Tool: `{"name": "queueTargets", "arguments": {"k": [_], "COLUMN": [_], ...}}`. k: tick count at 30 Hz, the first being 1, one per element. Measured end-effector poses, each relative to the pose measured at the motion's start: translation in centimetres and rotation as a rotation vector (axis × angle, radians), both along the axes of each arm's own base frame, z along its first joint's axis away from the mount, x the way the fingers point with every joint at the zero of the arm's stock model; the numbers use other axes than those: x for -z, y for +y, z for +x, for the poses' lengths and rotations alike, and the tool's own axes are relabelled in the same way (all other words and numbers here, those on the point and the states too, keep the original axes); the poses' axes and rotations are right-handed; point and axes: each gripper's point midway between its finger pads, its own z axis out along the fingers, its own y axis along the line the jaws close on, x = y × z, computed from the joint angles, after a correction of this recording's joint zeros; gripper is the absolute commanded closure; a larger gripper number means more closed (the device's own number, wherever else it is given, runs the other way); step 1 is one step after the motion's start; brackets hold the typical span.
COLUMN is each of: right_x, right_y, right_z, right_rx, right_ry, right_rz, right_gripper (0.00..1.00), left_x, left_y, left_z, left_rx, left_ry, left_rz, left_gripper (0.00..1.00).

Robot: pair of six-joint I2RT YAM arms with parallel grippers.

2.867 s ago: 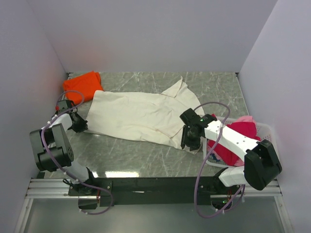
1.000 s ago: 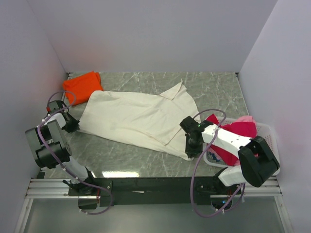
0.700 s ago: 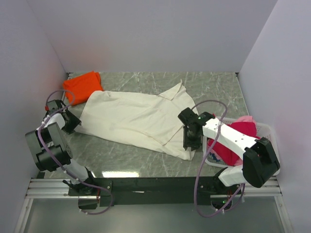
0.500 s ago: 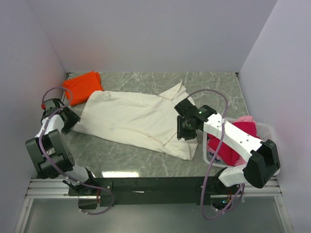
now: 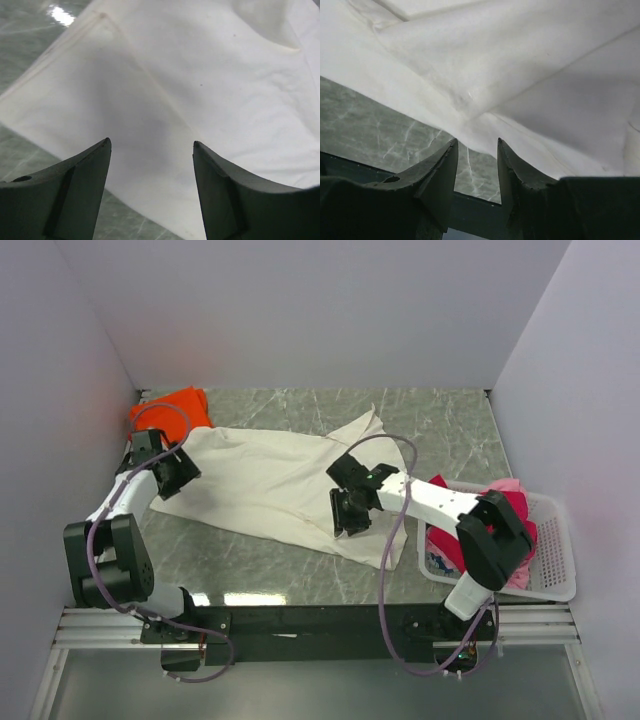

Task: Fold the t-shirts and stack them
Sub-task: Fold the tshirt

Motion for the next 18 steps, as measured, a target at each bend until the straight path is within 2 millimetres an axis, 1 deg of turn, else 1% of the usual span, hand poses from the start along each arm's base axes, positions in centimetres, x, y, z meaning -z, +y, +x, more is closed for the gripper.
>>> {"name": "queueTargets", "arguments": {"k": [3,7,15,17,18], "right_x": [1.7,3.1,3.7,3.8,3.8], "right_y": [0.5,0.6,1.2,1.2,1.2], "right_z": [0.0,-0.1,0.2,0.2,0.2], "right_rx": [-0.015,-0.02,-0.027,-0.029,-0.03], "right_ry": [0.024,0.049,0.048,0.05,0.05], "right_rz": [-0.018,-0.039,-0.025,-0.026,-0.027], "right_gripper": [0.56,0.56,0.56,0.59,0.63], "left_x": [0.5,2.0,2.8,2.9,2.9], "left_y": [-1.2,-1.9,-2.0,-2.0,-2.0], "left_z": [0.8,0.7,0.5,0.5,0.5], "left_rx": [0.025,0.039,0.04,0.041,0.041], "left_ry": [-0.002,0.038,0.049,0.05,0.05], "left_rz": [-0.022,-0.05,-0.054,-0.054,-0.055], "left_gripper": [0.28,0.28,0.28,0.28,0.28]}}
